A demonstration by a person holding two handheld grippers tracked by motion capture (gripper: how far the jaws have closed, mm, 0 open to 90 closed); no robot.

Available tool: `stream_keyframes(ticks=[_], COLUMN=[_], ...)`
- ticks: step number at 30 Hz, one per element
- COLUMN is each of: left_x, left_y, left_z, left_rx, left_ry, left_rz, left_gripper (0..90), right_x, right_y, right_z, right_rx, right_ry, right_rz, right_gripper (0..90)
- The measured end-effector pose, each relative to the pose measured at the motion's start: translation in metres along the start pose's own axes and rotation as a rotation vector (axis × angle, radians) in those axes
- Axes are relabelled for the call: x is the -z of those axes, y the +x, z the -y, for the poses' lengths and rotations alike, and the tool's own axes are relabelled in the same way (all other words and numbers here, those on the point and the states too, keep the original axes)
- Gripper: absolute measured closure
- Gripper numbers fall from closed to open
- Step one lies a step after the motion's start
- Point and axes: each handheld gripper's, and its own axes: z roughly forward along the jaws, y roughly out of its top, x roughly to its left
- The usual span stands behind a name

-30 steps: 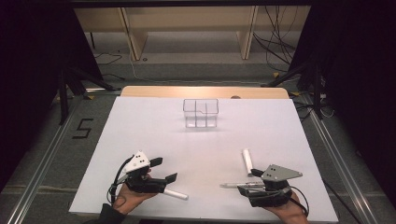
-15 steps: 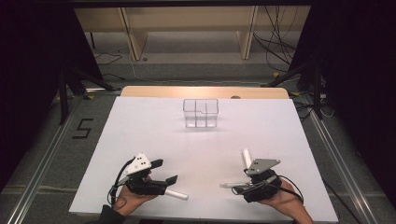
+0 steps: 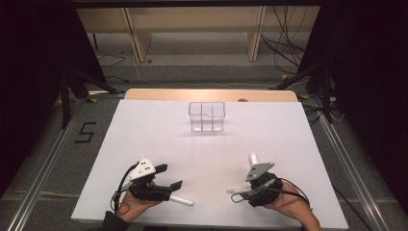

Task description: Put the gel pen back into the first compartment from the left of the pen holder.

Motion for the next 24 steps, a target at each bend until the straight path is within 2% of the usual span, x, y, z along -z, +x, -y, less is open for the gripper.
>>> stream_keyframes(ticks=[12,24], left_x=[-0.0006,-0.001], left_y=[-0.0003,-0.0003], left_z=[0.0001,0.0], left_rx=[-0.003,-0.006], left_ry=[0.001,0.003], left_rz=[0.002,0.001], left_gripper=[16.2,16.2], right_x=[-0.0068,-0.0074], right_y=[-0.0035,-0.0063], right_z=[-0.0059,-0.0086], right_rx=[0.057,0.104], right_ry=[0.097,0.158], right_rz=[-0.019,-0.034], right_gripper=[50.7,58.2])
